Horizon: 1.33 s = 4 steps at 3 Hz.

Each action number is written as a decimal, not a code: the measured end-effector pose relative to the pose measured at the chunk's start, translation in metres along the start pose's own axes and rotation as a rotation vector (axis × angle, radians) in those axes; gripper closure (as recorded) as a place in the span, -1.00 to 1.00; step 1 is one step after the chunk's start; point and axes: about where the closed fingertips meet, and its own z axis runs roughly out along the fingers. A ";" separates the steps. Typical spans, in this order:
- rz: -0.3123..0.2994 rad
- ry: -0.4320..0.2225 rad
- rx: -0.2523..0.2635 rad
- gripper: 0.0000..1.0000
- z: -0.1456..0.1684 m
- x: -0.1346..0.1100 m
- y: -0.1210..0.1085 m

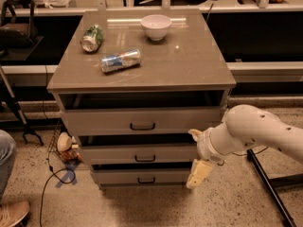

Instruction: Open bottom drawer

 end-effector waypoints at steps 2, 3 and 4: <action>0.002 0.043 -0.012 -1.00 0.021 0.025 0.003; -0.025 0.153 -0.018 -1.00 0.065 0.066 0.009; -0.035 0.207 -0.047 -1.00 0.108 0.102 0.009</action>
Offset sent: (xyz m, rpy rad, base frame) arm -0.0017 -0.0443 -0.1045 -0.1395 0.0514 -0.0133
